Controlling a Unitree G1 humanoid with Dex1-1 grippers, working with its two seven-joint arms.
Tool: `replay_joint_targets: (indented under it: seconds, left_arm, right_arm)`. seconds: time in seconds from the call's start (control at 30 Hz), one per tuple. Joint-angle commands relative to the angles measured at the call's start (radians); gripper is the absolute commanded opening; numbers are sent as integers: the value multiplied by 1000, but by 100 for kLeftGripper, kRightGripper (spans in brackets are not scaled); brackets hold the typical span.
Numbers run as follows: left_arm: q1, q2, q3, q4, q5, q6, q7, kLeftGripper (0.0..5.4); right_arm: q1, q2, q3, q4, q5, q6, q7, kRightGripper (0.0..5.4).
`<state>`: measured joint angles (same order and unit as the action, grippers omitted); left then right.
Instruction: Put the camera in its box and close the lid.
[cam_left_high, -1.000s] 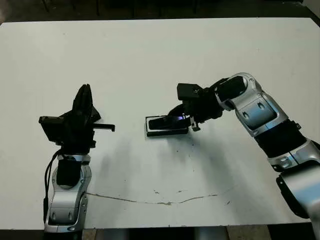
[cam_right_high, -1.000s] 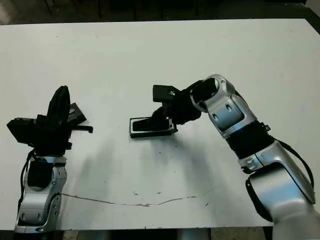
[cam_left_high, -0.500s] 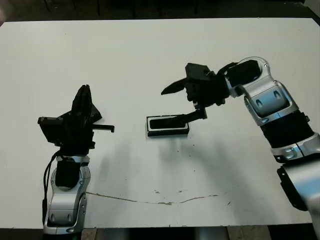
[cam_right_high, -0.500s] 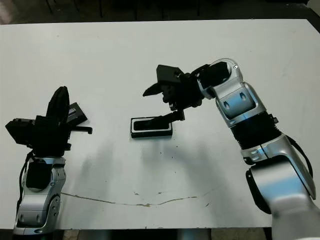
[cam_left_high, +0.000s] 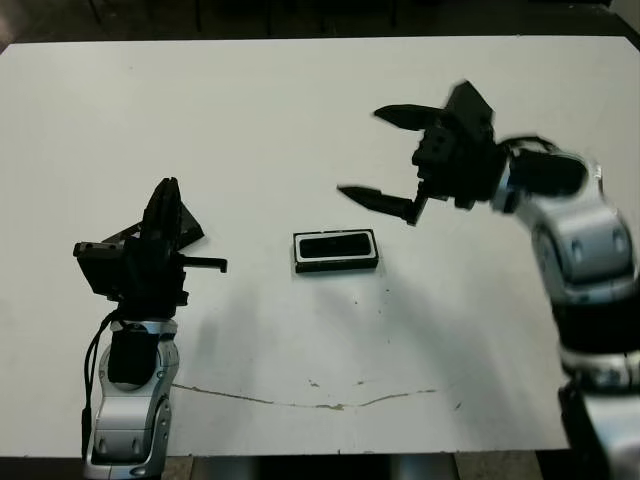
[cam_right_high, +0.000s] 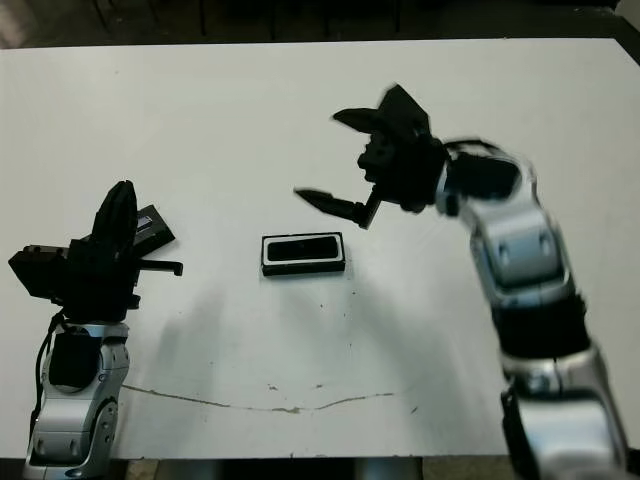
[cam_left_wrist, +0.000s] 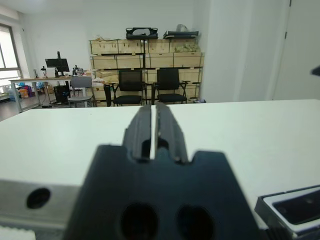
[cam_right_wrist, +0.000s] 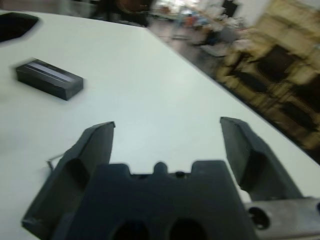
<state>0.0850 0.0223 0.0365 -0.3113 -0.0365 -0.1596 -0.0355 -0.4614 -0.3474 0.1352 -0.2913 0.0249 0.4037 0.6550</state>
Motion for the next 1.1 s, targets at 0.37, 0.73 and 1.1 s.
replay_joint_targets:
  seconds: [0.37,0.73,1.1]
  left_arm:
    - [38,1,-10,-38,12,28,7,0]
    - [26,0,-17,-26,7,23,4,0]
    - [23,2,-16,-38,4,30,3,0]
  right_arm:
    - [156,-12,192,6,-240,-222,-129,228]
    - [103,7,282,130,-379,-235,-157,29]
    - [136,-39,336,181,-434,-270,-114,1]
